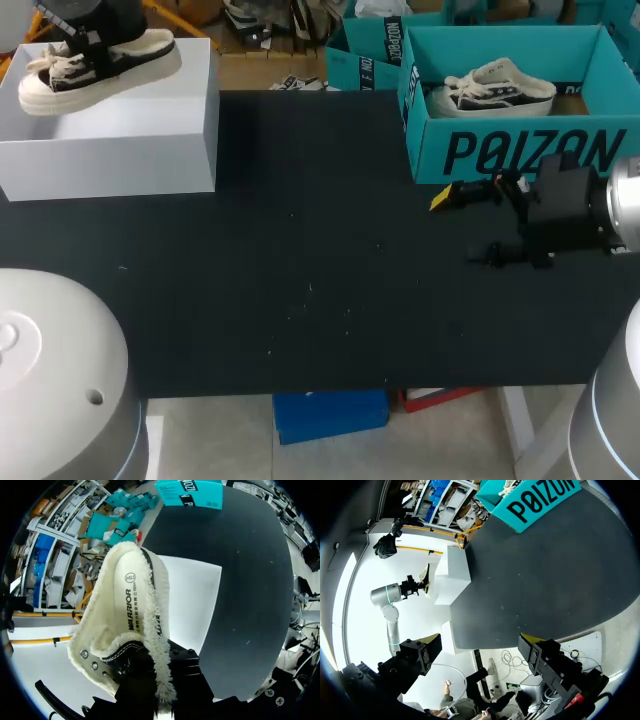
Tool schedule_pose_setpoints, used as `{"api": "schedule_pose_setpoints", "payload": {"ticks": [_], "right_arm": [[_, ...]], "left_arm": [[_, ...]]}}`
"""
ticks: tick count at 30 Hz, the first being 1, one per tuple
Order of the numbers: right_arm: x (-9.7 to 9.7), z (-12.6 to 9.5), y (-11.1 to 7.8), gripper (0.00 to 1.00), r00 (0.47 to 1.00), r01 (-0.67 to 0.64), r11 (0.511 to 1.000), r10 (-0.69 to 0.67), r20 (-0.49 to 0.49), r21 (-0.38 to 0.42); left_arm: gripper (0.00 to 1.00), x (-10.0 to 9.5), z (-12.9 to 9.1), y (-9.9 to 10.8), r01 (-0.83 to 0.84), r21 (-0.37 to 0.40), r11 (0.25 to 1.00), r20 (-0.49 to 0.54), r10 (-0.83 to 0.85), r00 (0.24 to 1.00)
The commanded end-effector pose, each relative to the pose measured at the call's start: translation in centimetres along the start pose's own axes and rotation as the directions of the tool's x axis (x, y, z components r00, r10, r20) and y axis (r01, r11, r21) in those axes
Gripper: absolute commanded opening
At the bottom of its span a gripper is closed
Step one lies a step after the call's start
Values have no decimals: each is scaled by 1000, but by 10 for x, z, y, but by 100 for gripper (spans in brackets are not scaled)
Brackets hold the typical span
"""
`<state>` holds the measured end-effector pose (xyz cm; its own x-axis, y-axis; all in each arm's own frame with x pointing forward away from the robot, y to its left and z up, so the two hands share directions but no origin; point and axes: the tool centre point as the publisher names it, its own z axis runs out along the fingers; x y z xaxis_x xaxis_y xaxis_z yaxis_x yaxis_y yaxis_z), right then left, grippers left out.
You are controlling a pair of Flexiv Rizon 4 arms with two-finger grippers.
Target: Take the shoe out of the shoebox, open the shoe tongue, remove and reinsert the insole, then place the shoe into the shoebox
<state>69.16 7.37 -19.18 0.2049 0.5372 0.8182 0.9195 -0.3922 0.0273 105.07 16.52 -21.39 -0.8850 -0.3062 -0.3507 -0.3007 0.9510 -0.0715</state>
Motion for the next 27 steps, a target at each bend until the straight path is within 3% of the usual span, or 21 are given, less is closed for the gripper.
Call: {"api": "schedule_pose_setpoints", "payload": {"ticks": [1, 11, 27], "right_arm": [[0, 1, 0, 100, 1000, 0, 1000, 0, 1, -1], [0, 1, 0, 100, 1000, 0, 1000, 0, 1, -1], [0, 1, 0, 100, 1000, 0, 1000, 0, 1, -1]], "left_arm": [[0, -4, 1, 1, -37, 27, 999, -9, 37, 999], [0, 8, 16, 12, -206, 64, 977, -34, 208, 978], [0, 22, 64, 37, -289, 23, 957, -25, 289, 957]]}}
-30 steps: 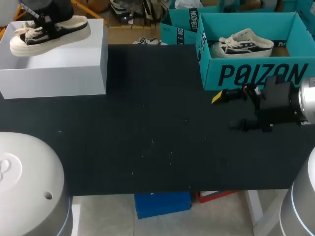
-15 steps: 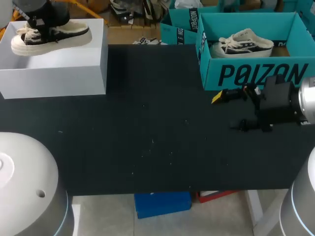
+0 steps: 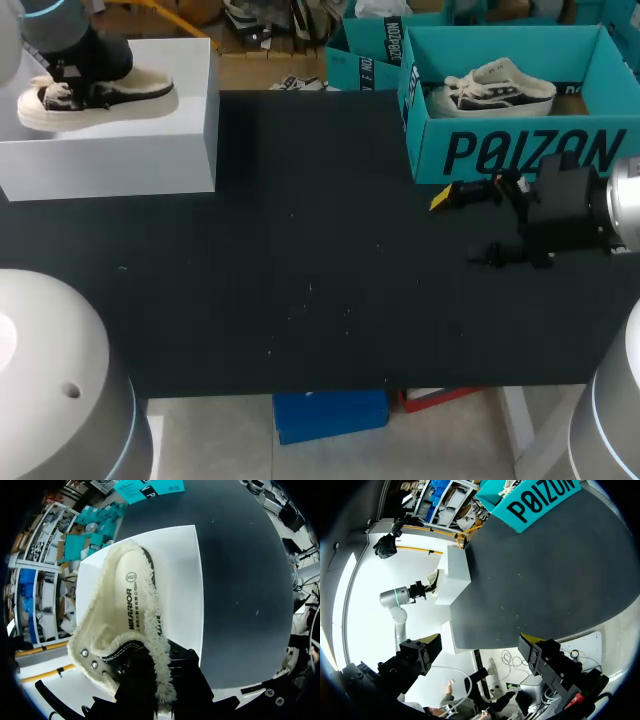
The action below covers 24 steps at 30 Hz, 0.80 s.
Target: Take the shoe out of the shoebox, open the shoe tongue, remove and reinsert the insole, then place the shoe into the shoebox
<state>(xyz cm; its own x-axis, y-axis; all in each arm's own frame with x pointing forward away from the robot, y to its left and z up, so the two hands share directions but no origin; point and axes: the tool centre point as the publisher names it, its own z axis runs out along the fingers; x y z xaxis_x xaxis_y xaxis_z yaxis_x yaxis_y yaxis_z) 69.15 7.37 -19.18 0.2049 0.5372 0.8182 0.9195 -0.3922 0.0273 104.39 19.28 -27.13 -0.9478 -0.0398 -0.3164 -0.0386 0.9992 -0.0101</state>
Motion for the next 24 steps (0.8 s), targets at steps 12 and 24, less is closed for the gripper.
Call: {"api": "schedule_pose_setpoints", "payload": {"ticks": [12, 24], "right_arm": [[0, 1, 0, 100, 1000, 0, 1000, 0, 1, -1], [0, 1, 0, 100, 1000, 0, 1000, 0, 1, -1]], "left_arm": [[0, 14, 49, 13, -36, -20, 999, -20, 35, 999], [0, 20, 67, 15, -34, -16, 999, -71, 33, 997]]}}
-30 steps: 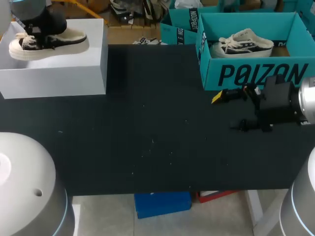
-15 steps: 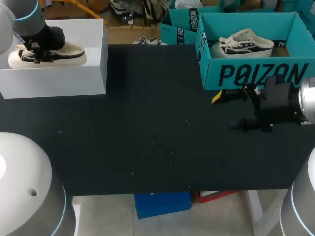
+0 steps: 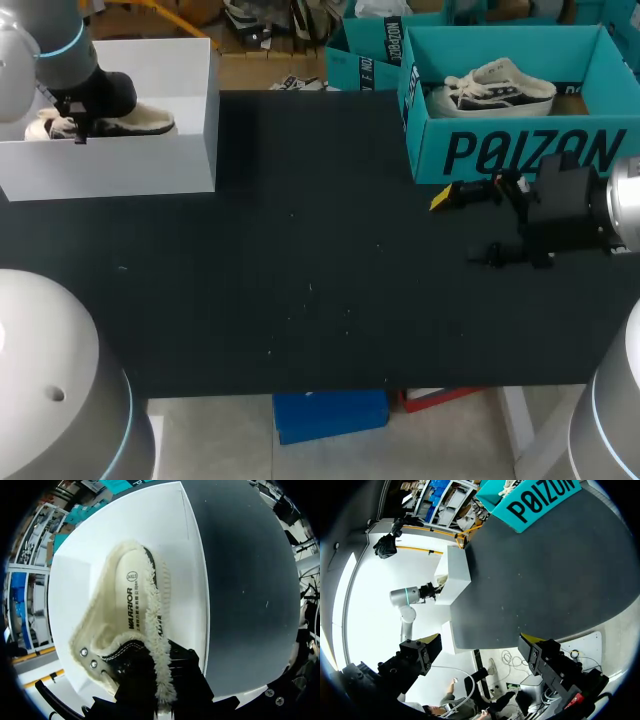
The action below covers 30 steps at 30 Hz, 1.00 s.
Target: Take the shoe out of the shoebox, open the shoe tongue, remove and reinsert the insole, then place the shoe into the shoebox
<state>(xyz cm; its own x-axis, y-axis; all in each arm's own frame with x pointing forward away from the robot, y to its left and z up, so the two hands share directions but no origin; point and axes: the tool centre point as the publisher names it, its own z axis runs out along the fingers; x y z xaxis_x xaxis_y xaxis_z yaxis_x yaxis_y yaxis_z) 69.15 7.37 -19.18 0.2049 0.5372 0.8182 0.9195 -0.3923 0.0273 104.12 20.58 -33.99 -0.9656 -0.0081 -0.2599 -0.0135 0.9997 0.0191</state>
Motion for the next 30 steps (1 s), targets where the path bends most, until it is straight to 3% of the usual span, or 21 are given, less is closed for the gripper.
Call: {"api": "schedule_pose_setpoints", "payload": {"ticks": [1, 12, 13, 15, 16, 20, 30], "right_arm": [[0, 1, 0, 100, 1000, 0, 1000, 0, 1, -1], [0, 1, 0, 100, 1000, 0, 1000, 0, 1, -1], [0, 1, 0, 100, 1000, 0, 1000, 0, 1, -1], [0, 1, 0, 100, 1000, 0, 1000, 0, 1, -1], [0, 1, 0, 100, 1000, 0, 1000, 0, 1, -1], [0, 1, 0, 100, 1000, 0, 1000, 0, 1, -1], [0, 1, 0, 100, 1000, 0, 1000, 0, 1, -1]], "left_arm": [[0, -4, 3, 1, 0, 4, 1000, -17, 0, 1000], [0, -5, 6, 5, 5, 2, 1000, -63, -5, 998], [6, -5, 6, 6, 1, 3, 1000, -68, -1, 998], [7, -5, 5, 5, -2, 4, 1000, -72, 3, 997], [14, -6, 4, 5, -5, 7, 1000, -78, 5, 997], [22, -6, 1, 4, -15, 7, 1000, -85, 16, 996], [18, -13, -11, 1, 3, 1, 1000, -105, -3, 994]]}}
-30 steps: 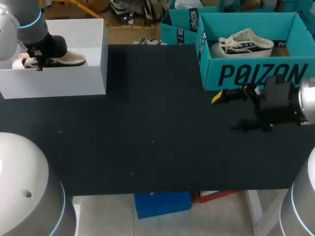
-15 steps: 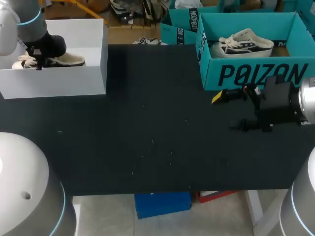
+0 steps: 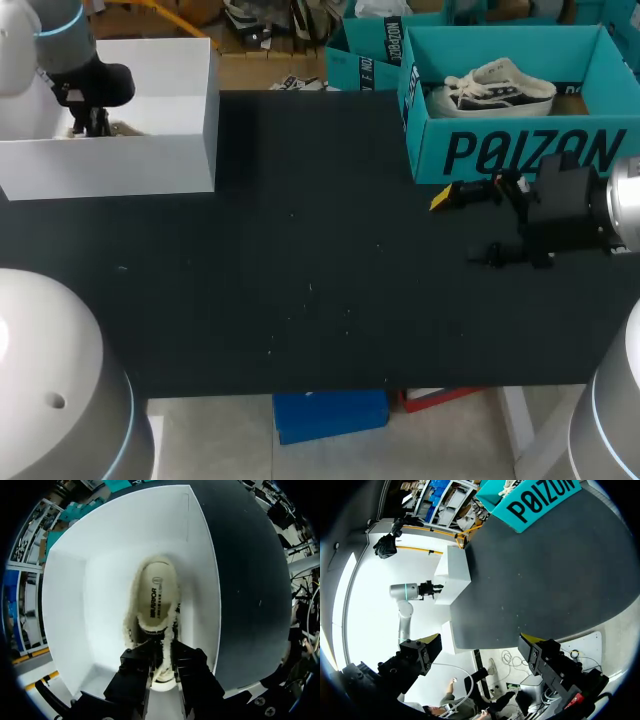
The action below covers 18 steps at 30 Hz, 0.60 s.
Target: Take the shoe out of the shoebox, open the shoe tongue, remove and reinsert the insole, then place the shoe into the shoebox
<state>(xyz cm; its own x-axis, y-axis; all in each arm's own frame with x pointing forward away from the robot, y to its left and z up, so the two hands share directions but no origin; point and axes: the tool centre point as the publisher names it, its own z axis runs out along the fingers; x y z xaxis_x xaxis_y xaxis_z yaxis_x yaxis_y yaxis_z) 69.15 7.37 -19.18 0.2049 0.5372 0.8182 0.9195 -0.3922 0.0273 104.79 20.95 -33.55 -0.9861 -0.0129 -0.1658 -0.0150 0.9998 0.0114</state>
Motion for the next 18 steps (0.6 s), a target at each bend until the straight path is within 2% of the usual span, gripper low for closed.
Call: {"api": "schedule_pose_setpoints", "payload": {"ticks": [1, 6, 10, 13, 14, 18], "right_arm": [[0, 1, 0, 100, 1000, 0, 1000, 0, 1, -1], [0, 1, 0, 100, 1000, 0, 1000, 0, 1, -1], [0, 1, 0, 100, 1000, 0, 1000, 0, 1, -1], [0, 1, 0, 100, 1000, 0, 1000, 0, 1, -1], [0, 1, 0, 100, 1000, 0, 1000, 0, 1, -1], [0, 1, 0, 100, 1000, 0, 1000, 0, 1, -1]], "left_arm": [[18, -6, -11, -3, 1, -17, 1000, -3, -1, 1000], [21, -11, -24, -4, 21, -32, 999, -15, -22, 1000], [29, -15, -41, -7, 37, -35, 999, -25, -38, 999], [43, -18, -60, -13, 57, -46, 997, -35, -59, 998], [44, -19, -66, -14, 63, -47, 997, -33, -64, 997], [44, -21, -90, -23, 91, -41, 995, -32, -92, 995]]}}
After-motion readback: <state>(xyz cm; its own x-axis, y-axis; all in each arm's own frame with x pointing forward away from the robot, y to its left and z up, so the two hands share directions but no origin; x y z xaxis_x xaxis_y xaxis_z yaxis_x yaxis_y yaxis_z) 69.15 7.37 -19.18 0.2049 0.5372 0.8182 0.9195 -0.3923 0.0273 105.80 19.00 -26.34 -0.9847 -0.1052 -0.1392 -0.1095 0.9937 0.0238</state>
